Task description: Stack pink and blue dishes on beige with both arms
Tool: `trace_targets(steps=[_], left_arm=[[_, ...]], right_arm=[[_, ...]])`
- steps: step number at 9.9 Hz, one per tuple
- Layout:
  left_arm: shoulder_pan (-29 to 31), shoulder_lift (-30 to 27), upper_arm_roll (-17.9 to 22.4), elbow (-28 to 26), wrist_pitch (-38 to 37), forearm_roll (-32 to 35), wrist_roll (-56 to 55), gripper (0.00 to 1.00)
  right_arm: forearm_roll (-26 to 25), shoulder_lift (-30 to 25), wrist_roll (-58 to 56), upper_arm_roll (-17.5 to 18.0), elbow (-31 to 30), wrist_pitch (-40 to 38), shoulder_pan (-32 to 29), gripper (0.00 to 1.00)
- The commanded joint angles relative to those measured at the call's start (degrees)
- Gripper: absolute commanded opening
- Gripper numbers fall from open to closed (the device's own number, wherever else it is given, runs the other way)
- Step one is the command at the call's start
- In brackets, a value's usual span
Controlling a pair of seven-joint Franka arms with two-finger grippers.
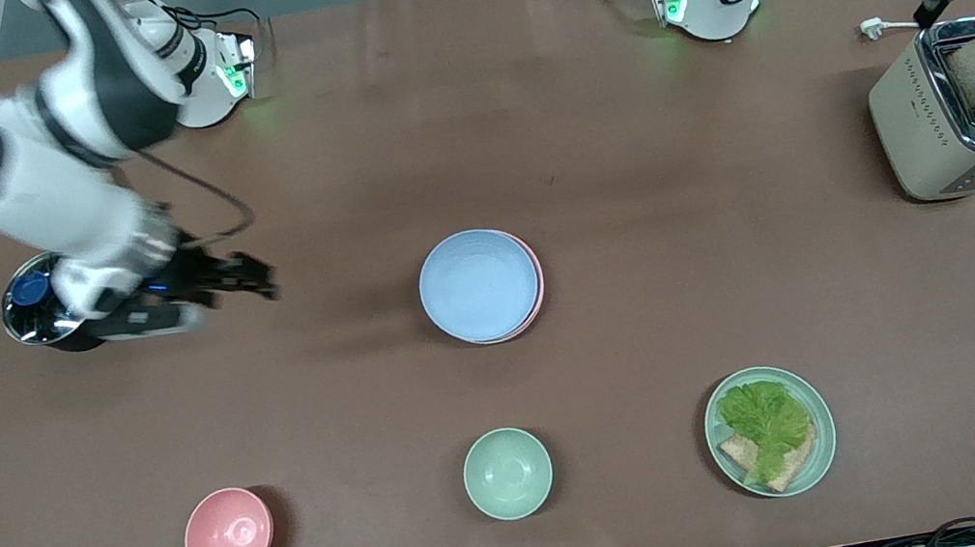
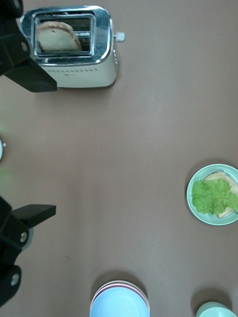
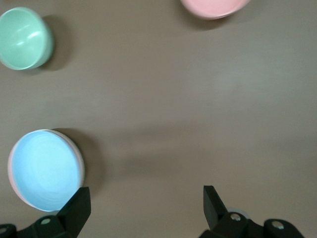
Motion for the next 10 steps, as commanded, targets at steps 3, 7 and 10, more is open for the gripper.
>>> trace_targets(steps=[3,7,10], left_arm=[[1.9,12.8,-2.0,15.0,-7.1,0.9,0.0,1.00],[3.4,12.0,-4.3,14.3,-7.3,0.2,-0.8,1.00],[3.3,12.2,-4.8,14.1,-7.2,0.3,-1.8,1.00]], right_arm=[[-3.7,0.4,-9.1,-11.4,17.3,-19.0,0.4,1.00],[-5.2,0.5,-13.5,-15.8,28.5,-30.3,0.2,1.00],[-5.2,0.4,-13.5,-17.9,28.6,-32.2,0.1,1.00]])
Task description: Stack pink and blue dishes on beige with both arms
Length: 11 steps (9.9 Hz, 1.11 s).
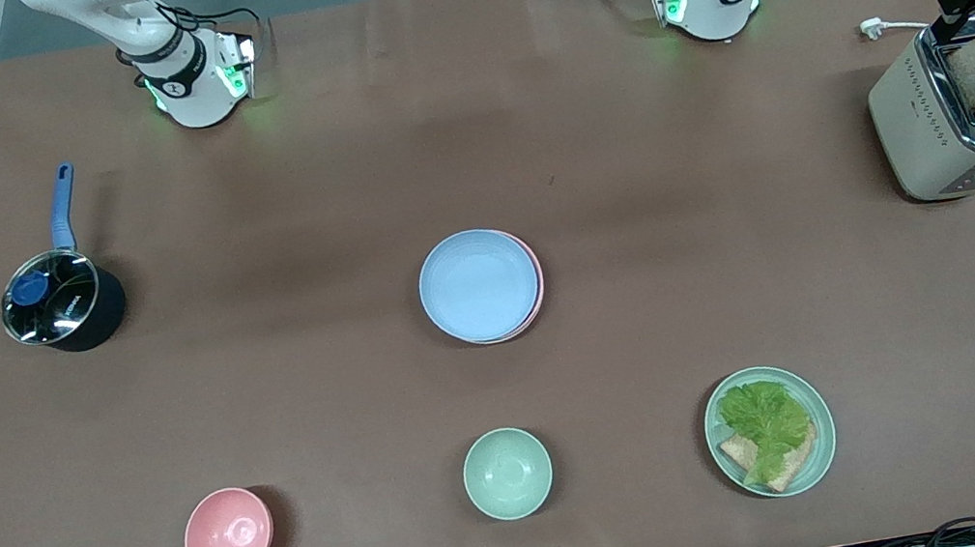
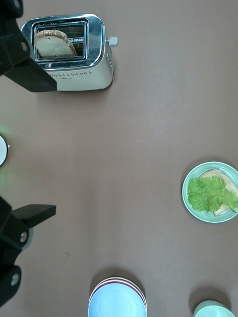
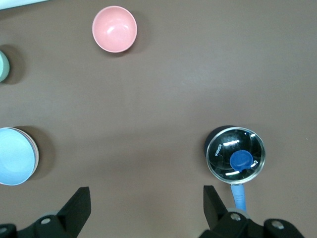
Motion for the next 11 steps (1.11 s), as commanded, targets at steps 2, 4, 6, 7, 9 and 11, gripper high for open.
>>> trace_targets(steps=[2,4,6,7,9,11], left_arm=[[0.5,0.5,-1.0,-1.5,-1.0,0.2,-2.9,1.00],[0.7,0.5,-1.0,-1.5,-1.0,0.0,-1.7,1.00],[0.8,0.5,-1.0,-1.6,-1.1,0.0,-1.5,1.00],[0.8,0.5,-1.0,-1.5,-1.1,-0.1,-1.5,1.00],[0.9,0.5,-1.0,-1.5,-1.1,-0.2,-1.5,1.00],[0.9,0.5,-0.9,-1.4,-1.1,-0.2,-1.5,1.00]], right_arm=[[-4.3,0.8,-0.4,-0.4,1.1,-1.2,0.6,1.00],[-4.7,0.8,-0.4,0.1,1.2,-1.2,0.6,1.00],[-4.7,0.8,-0.4,0.1,1.2,-1.2,0.6,1.00],[-4.7,0.8,-0.4,0.1,1.2,-1.2,0.6,1.00],[-4.7,0.8,-0.4,-0.1,1.2,-1.2,0.5,1.00],[-4.7,0.8,-0.4,-0.1,1.2,-1.2,0.5,1.00]])
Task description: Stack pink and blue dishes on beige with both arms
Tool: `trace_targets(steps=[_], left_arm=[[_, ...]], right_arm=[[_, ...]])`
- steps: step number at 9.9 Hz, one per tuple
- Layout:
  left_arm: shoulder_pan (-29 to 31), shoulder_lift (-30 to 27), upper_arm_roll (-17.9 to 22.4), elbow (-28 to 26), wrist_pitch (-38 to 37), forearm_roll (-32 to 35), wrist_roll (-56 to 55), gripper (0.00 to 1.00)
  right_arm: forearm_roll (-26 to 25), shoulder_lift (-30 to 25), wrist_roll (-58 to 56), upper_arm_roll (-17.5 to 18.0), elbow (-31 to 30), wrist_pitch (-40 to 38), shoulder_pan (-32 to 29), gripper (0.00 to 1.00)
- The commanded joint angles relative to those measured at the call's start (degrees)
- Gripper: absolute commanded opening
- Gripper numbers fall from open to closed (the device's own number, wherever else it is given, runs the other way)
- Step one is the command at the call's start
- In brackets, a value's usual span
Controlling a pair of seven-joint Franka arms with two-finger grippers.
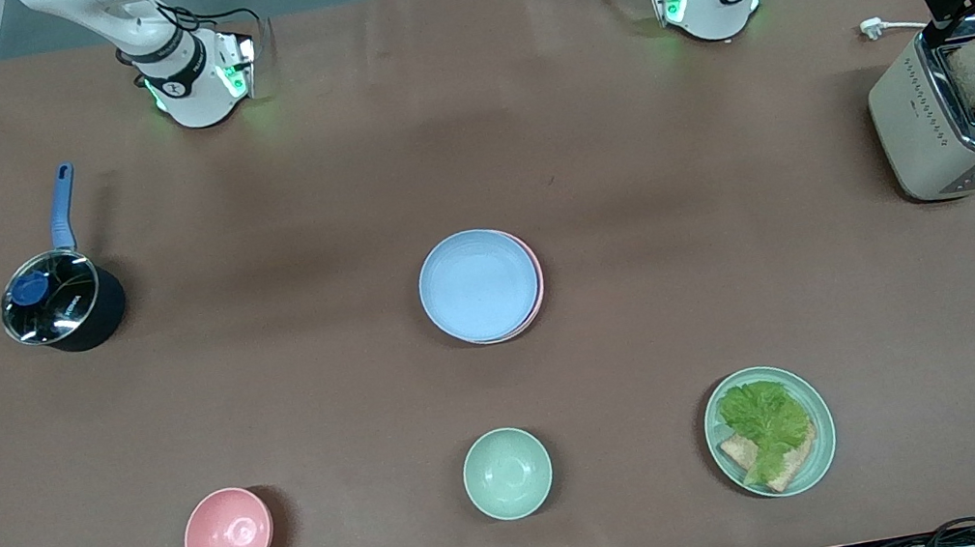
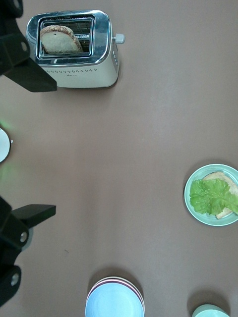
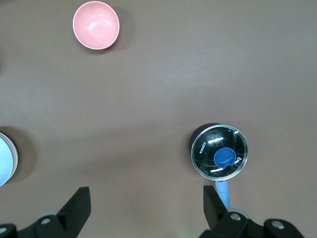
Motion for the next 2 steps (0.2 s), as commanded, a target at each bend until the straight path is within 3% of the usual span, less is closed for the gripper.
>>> trace_targets(steps=[1,2], left_arm=[[0.7,0.4,-0.4,-1.1,-0.7,-0.2,0.4,1.00],[0.7,0.4,-0.4,-1.1,-0.7,-0.2,0.4,1.00]], right_arm=[[-1.3,0.3,-0.1,0.1,1.1,-0.9,0.0,1.00],[-1.3,0.3,-0.1,0.1,1.1,-0.9,0.0,1.00]])
